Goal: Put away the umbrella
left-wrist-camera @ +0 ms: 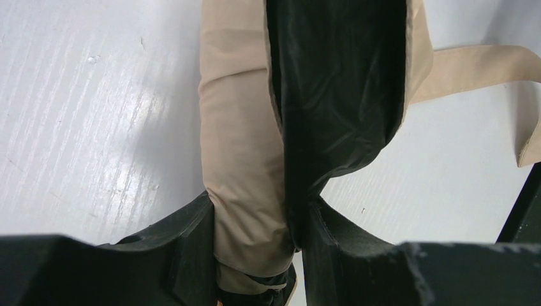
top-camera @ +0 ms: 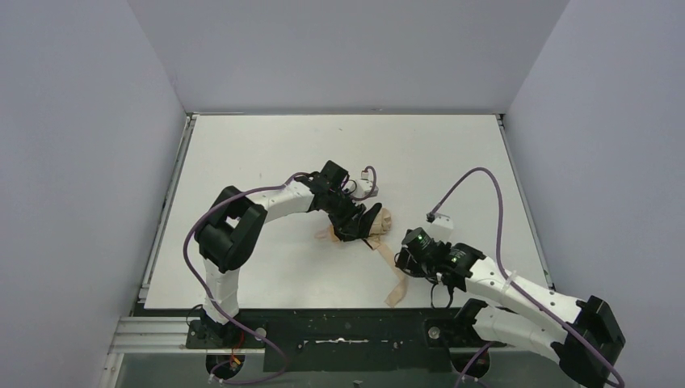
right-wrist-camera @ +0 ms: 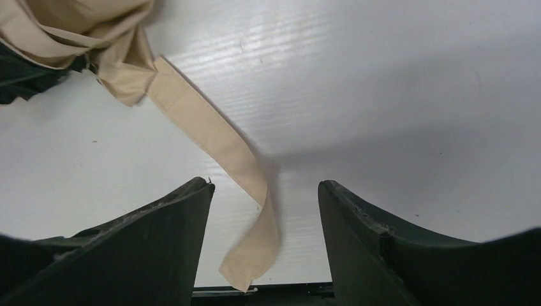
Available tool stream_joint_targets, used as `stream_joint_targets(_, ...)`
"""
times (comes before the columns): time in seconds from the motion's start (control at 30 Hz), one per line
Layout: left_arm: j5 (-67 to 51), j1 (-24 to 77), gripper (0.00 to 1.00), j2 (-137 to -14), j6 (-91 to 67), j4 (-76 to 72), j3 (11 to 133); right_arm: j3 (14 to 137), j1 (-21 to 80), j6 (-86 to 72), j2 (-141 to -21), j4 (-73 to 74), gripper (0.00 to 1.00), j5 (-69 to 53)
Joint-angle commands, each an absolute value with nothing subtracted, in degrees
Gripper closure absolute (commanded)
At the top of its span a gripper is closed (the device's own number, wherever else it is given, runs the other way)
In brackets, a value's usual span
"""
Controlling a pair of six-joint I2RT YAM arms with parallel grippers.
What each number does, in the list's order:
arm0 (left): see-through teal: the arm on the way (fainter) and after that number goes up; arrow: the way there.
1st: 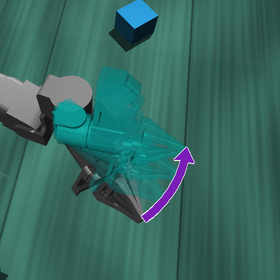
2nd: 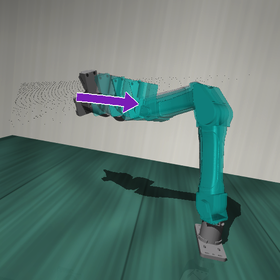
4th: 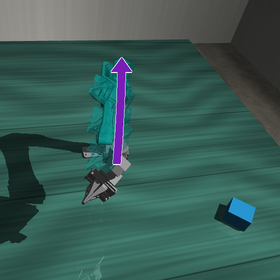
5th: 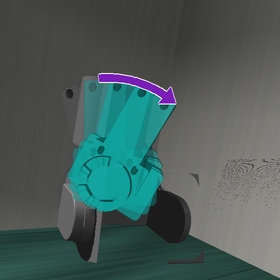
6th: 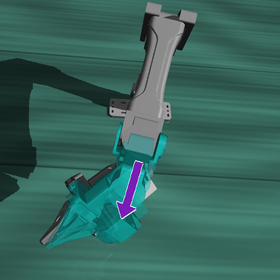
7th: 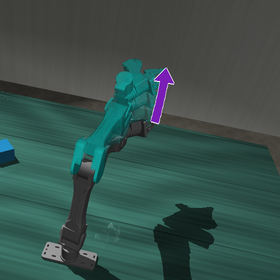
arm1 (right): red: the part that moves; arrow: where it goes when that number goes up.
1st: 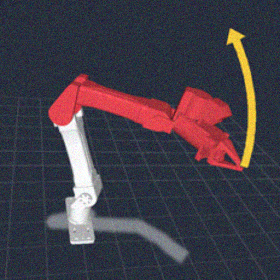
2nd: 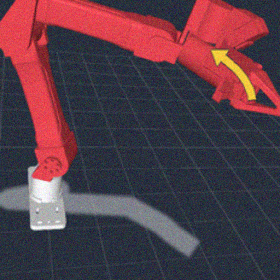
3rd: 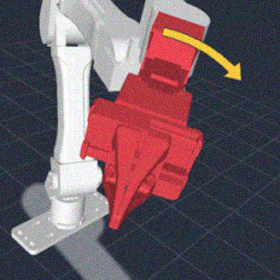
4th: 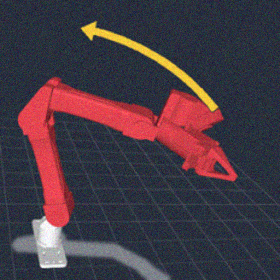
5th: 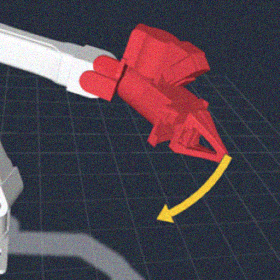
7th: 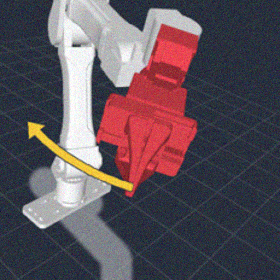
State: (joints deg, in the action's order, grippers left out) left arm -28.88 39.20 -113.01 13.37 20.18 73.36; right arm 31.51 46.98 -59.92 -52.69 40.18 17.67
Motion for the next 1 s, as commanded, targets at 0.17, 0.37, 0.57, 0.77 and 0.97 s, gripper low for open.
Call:
stream_joint_targets(0.17,-21.75,38.41,1.00,-114.03,15.34,23.55,74.12,30.31,47.29,-64.72,-61.18,33.52,0.39,9.12)
stream_joint_targets(0.37,-21.33,38.41,1.00,-114.00,15.61,23.97,74.41,30.37,47.53,-63.76,-65.50,36.79,0.49,9.61)
stream_joint_targets(0.57,-20.45,38.50,1.00,-113.65,16.03,24.26,74.43,29.98,47.66,-63.11,-66.95,39.66,0.62,9.14)
stream_joint_targets(0.77,-19.41,38.50,1.00,-113.47,16.21,24.35,74.65,27.84,47.83,-63.18,-61.71,41.94,0.81,6.09)
stream_joint_targets(0.97,-19.18,38.49,1.00,-113.73,16.34,24.60,74.92,25.58,47.88,-62.94,-57.88,43.64,0.89,2.34)
